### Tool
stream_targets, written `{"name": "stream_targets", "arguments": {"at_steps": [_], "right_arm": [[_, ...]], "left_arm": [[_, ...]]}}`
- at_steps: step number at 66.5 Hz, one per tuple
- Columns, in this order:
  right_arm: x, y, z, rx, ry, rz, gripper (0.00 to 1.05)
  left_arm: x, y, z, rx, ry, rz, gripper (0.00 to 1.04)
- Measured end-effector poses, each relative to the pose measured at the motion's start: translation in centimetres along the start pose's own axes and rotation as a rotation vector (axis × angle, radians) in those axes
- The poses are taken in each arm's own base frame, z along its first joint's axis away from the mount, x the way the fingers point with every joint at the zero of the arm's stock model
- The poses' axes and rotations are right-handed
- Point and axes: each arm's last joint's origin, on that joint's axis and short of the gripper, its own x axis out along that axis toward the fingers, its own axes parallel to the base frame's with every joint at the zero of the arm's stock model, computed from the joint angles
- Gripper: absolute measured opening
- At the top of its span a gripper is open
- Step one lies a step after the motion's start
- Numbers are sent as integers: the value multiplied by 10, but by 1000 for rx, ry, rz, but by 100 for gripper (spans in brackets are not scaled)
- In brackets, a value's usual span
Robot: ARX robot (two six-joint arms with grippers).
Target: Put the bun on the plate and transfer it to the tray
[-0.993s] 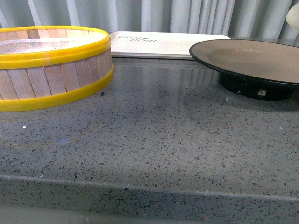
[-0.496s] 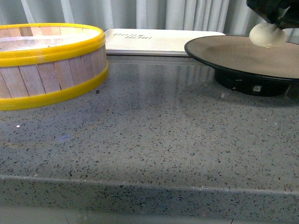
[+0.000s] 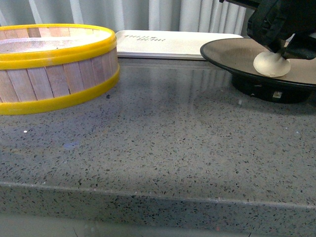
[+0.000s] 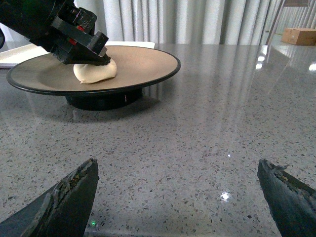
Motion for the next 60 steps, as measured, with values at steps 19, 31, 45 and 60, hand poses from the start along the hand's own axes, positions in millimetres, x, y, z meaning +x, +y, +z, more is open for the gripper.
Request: {"name": "stream_targets", "arguments": {"at_steps": [19,31,45,60], "right_arm": [[0,0,0,0,0,0,96],[0,0,0,0,0,0,96],[0,0,0,0,0,0,96],[0,0,0,0,0,0,96]], "left_arm": [[0,-2,-1,2,11,-7,51],[-2,-1,1,-6,12,-11,78],[-8,1,10,-48,-12,-38,98],[-39,12,23,-115,-107,-45,98]]}}
